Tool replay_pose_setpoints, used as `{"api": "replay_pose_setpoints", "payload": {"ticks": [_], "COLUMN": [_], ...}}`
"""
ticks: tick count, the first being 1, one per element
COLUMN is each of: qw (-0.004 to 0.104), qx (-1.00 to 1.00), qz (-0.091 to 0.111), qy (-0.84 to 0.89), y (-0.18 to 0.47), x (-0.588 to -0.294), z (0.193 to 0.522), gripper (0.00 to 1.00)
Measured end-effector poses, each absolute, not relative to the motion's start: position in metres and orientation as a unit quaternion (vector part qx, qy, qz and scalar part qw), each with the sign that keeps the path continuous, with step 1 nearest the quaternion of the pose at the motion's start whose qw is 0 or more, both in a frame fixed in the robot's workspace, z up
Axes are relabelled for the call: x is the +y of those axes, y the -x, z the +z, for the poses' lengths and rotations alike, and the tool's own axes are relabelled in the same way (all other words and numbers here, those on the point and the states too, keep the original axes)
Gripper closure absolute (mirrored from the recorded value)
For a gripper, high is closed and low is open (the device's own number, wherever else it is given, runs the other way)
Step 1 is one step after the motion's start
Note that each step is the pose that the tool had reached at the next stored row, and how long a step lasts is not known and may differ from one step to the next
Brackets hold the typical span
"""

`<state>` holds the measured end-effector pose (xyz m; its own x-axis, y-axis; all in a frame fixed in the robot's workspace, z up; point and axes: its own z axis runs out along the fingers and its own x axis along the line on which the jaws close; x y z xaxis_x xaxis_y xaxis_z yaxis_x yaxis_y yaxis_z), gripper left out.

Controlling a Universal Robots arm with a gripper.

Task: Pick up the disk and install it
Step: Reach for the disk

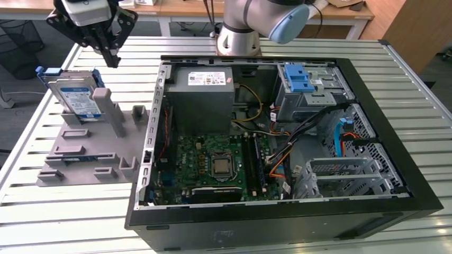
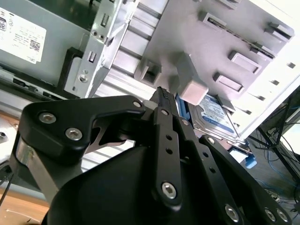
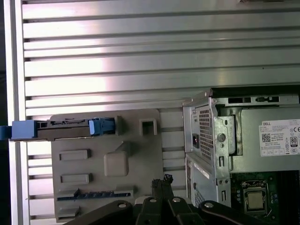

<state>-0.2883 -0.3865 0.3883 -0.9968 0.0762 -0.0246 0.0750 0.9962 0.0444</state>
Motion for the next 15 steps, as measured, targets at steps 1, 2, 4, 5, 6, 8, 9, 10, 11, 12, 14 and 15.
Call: {"api": "replay_pose_setpoints", "payload": {"ticks": [1, 2, 4, 5, 6, 8, 9, 10, 11, 12, 14, 15], "qw": [0.013, 0.013, 0.013, 0.013, 0.013, 0.013, 0.013, 0.013, 0.013, 0.013, 0.013, 0.013], "qx": [0.999, 0.999, 0.999, 0.999, 0.999, 0.999, 0.999, 0.999, 0.999, 0.999, 0.999, 0.999], "qz": [0.022, 0.022, 0.022, 0.022, 0.022, 0.022, 0.022, 0.022, 0.022, 0.022, 0.022, 0.022], "qy": [-0.038, -0.038, -0.038, -0.038, -0.038, -0.038, -0.038, -0.038, -0.038, -0.038, -0.038, -0.038], "y": [0.2890, 0.2890, 0.2891, 0.2896, 0.2898, 0.2899, 0.2903, 0.2906, 0.2909, 0.2913, 0.2923, 0.2926], "x": [-0.3865, -0.3865, -0.3865, -0.3865, -0.3865, -0.3865, -0.3865, -0.3865, -0.3865, -0.3865, -0.3865, -0.3865], "z": [0.3883, 0.3883, 0.3884, 0.3884, 0.3884, 0.3884, 0.3883, 0.3883, 0.3883, 0.3883, 0.3883, 0.3883], "gripper": [0.89, 0.89, 0.89, 0.89, 0.89, 0.89, 0.89, 0.89, 0.89, 0.89, 0.89, 0.89]}}
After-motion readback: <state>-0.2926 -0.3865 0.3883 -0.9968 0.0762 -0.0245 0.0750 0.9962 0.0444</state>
